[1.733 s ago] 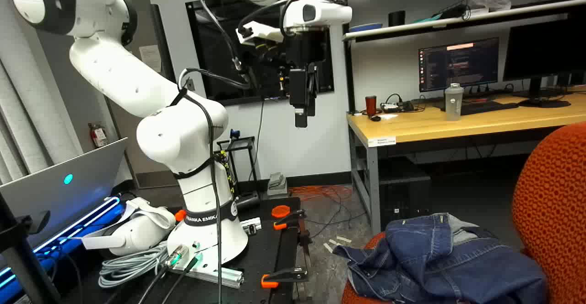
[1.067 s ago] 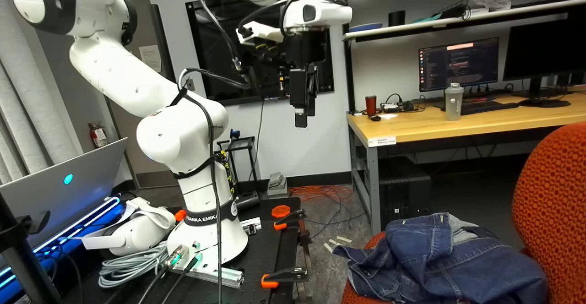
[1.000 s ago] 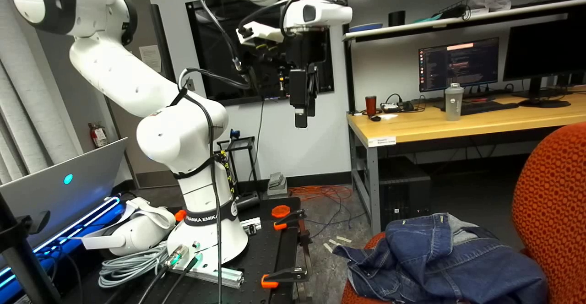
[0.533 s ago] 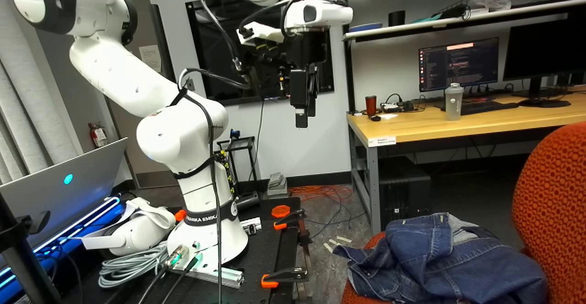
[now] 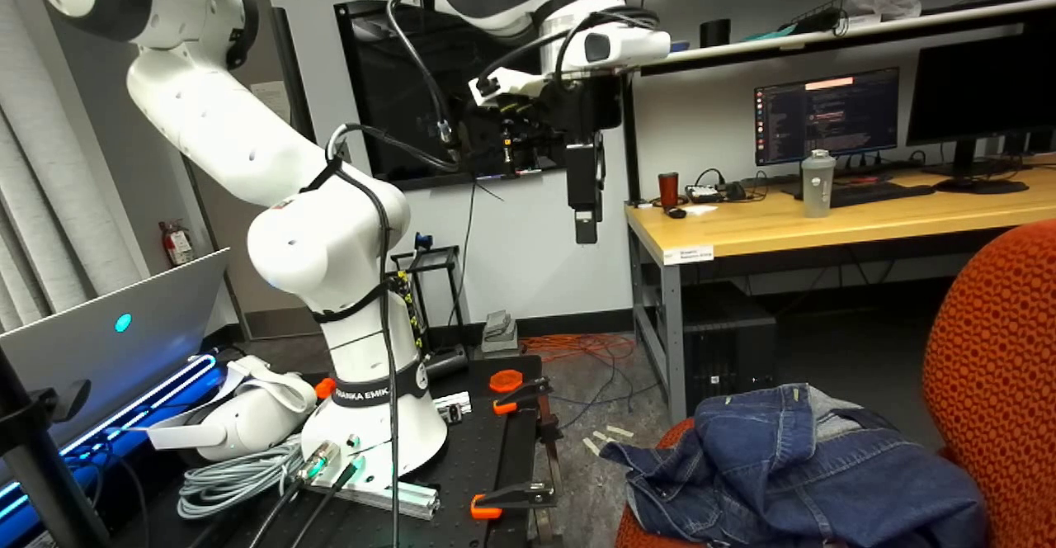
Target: Hang the jean jacket on the backrest of the chair
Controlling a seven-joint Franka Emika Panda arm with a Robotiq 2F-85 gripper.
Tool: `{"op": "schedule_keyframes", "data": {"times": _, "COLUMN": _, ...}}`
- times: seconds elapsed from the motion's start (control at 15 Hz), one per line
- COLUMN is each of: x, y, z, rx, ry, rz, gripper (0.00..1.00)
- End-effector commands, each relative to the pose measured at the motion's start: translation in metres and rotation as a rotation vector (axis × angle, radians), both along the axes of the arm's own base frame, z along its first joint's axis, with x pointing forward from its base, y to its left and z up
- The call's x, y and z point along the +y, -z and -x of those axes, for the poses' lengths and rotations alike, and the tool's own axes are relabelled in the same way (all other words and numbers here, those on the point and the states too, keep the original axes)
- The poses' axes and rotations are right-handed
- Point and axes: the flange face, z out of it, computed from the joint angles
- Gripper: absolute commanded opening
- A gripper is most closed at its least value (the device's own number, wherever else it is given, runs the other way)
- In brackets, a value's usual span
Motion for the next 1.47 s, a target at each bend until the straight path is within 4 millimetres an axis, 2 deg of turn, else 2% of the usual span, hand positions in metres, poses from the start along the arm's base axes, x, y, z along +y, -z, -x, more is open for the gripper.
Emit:
{"op": "schedule_keyframes", "data": {"times": 0.0, "x": 0.019, "y": 0.027, "z": -0.024, "rx": -0.015, "ry": -0.007, "rz": -0.01, "gripper": 1.0}}
{"op": "schedule_keyframes", "data": {"times": 0.53, "x": 0.064, "y": 0.09, "z": -0.084, "rx": -0.08, "ry": -0.029, "rz": -0.036, "gripper": 1.0}}
{"op": "schedule_keyframes", "data": {"times": 0.8, "x": 0.075, "y": 0.111, "z": -0.11, "rx": -0.063, "ry": 0.016, "rz": -0.072, "gripper": 1.0}}
{"op": "schedule_keyframes", "data": {"times": 0.87, "x": 0.068, "y": 0.106, "z": -0.091, "rx": -0.073, "ry": -0.016, "rz": -0.04, "gripper": 1.0}}
{"op": "schedule_keyframes", "data": {"times": 1.07, "x": 0.071, "y": 0.114, "z": -0.104, "rx": -0.054, "ry": -0.007, "rz": -0.052, "gripper": 1.0}}
{"op": "schedule_keyframes", "data": {"times": 1.4, "x": 0.073, "y": 0.117, "z": -0.109, "rx": -0.043, "ry": -0.008, "rz": -0.054, "gripper": 1.0}}
